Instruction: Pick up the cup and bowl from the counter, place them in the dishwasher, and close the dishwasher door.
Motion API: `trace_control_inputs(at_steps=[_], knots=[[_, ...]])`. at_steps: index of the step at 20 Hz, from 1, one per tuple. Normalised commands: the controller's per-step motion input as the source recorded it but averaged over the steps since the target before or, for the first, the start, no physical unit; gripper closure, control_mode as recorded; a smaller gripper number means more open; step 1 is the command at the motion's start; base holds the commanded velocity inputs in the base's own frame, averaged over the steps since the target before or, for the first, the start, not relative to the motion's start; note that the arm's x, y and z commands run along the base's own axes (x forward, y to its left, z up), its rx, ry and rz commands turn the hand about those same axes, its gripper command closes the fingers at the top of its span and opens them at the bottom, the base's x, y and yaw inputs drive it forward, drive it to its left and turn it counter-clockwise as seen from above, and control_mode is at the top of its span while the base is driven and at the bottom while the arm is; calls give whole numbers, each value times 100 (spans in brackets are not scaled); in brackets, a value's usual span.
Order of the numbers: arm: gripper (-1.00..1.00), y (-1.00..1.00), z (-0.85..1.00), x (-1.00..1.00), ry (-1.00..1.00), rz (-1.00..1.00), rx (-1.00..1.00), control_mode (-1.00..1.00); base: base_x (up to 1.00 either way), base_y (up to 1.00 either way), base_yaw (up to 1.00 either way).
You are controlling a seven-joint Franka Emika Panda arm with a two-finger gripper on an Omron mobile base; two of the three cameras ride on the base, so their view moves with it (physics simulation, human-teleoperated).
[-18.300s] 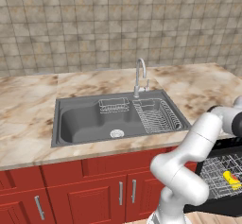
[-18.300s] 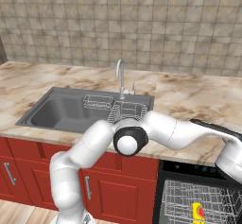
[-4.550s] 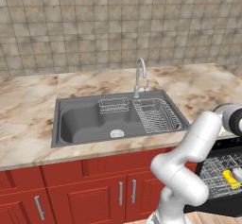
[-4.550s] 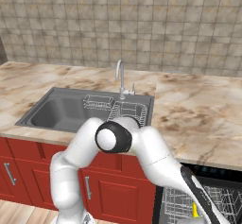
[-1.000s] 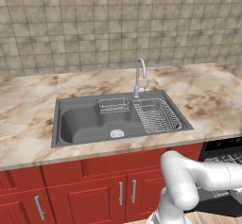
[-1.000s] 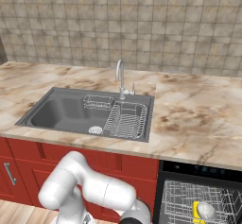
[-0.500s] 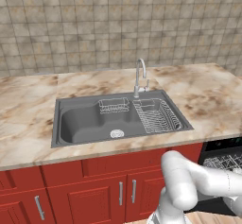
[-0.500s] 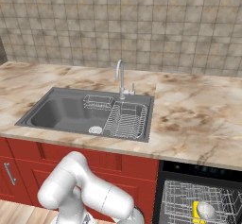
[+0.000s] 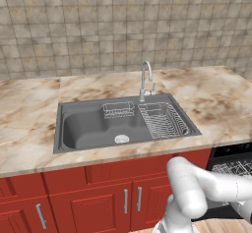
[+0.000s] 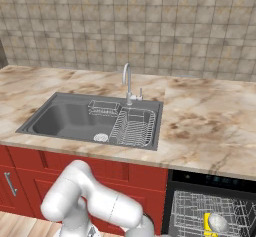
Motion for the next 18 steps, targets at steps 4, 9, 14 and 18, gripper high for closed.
trace_control_inputs(at_steps=[4,9,14,18], knots=[[-100,-18,-3,74,-5,0,0,-100,0,0,0],[-100,-14,-6,80,-4,0,0,-100,0,0,0],[-100,-12,-9,75,-3,0,0,-100,0,0,0],[-100,-15,-9,79,-2,0,0,-100,0,0,0]])
